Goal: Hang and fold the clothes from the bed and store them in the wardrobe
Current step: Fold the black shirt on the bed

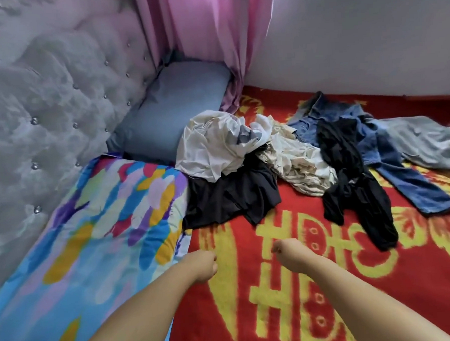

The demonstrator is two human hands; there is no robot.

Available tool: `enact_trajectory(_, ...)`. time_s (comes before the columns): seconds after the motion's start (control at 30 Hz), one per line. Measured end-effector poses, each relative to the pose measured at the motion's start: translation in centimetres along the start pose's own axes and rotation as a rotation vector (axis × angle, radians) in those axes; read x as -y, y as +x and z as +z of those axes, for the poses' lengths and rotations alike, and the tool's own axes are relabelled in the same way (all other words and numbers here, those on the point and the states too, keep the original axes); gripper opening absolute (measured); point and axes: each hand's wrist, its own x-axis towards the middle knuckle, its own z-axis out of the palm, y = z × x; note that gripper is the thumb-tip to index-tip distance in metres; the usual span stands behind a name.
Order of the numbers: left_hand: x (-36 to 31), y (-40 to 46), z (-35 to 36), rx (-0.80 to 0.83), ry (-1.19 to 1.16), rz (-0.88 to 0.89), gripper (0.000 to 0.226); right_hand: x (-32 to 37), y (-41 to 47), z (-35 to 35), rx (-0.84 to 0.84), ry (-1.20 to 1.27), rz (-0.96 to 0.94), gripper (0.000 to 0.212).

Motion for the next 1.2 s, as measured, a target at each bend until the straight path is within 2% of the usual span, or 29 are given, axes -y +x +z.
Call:
enact_trajectory(0.13, 2.5, 8.5, -0.7, -0.105, -0.012, -0.022, 0.042, -0.5, 9.7, 0.5, -0.032, 0.014, 0.04, 0.042)
enact_trajectory(0.2, 3.7, 12.5, 0.4, -0.161, -0.021, -0.058, 0.053, -0.6, 14.1, 2.6, -0.037, -0.002, 0.023, 0.044)
enact_trajectory(0.3, 5.3, 18.6, 1.1, -0.288, 0.066, -0.089, 0.077, -0.3, 20.2, 4.1, -0.151, -0.048, -0.041, 0.06)
enact_trajectory(0.4, 5.8, 23.5, 1.4, -0.278, 0.034, -0.129, 0.089, -0.9, 24.8, 4.5, -0.176, -0.077, -0.032, 0.076)
enact_trajectory(0.5, 5.8, 27.2, 2.4, -0.236, 0.128, -0.157, 0.07, -2.7, 28.4, 5.5, -0.159, -0.192, -0.025, 0.073)
enact_trajectory(0.6, 6.4, 28.5, 2.0, -0.345, 0.217, -0.132, 0.057, -3.8, 30.2, 5.1, -0.222, -0.278, -0.076, 0.064)
enact_trajectory(0.7, 6.7, 28.0, 1.4, -0.412, 0.008, -0.114, 0.025, -3.8, 30.3, 4.4, -0.185, -0.179, -0.036, 0.053)
enact_trajectory(0.77, 5.8, 26.7, 2.1, -0.425, -0.077, -0.102, 0.016, -3.6, 28.9, 5.0, -0.128, -0.144, -0.013, 0.045)
enact_trajectory(0.87, 3.8, 23.9, 5.8, -0.307, -0.084, -0.072, 0.014, -3.6, 25.3, 7.8, -0.047, -0.139, -0.029, 0.039)
enact_trajectory(1.03, 0.4, 17.2, 12.7, -0.043, 0.011, -0.099, 0.024, -5.4, 17.3, 11.9, 0.196, -0.12, 0.001, 0.044)
enact_trajectory(1.1, -0.9, 13.9, 14.1, 0.055, -0.015, -0.087, 0.018, -6.9, 14.0, 12.8, 0.296, -0.09, 0.036, 0.042)
enact_trajectory(1.2, -3.0, 9.1, 14.6, 0.135, -0.168, -0.105, 0.023, -9.3, 8.6, 12.5, 0.397, -0.052, 0.048, 0.028)
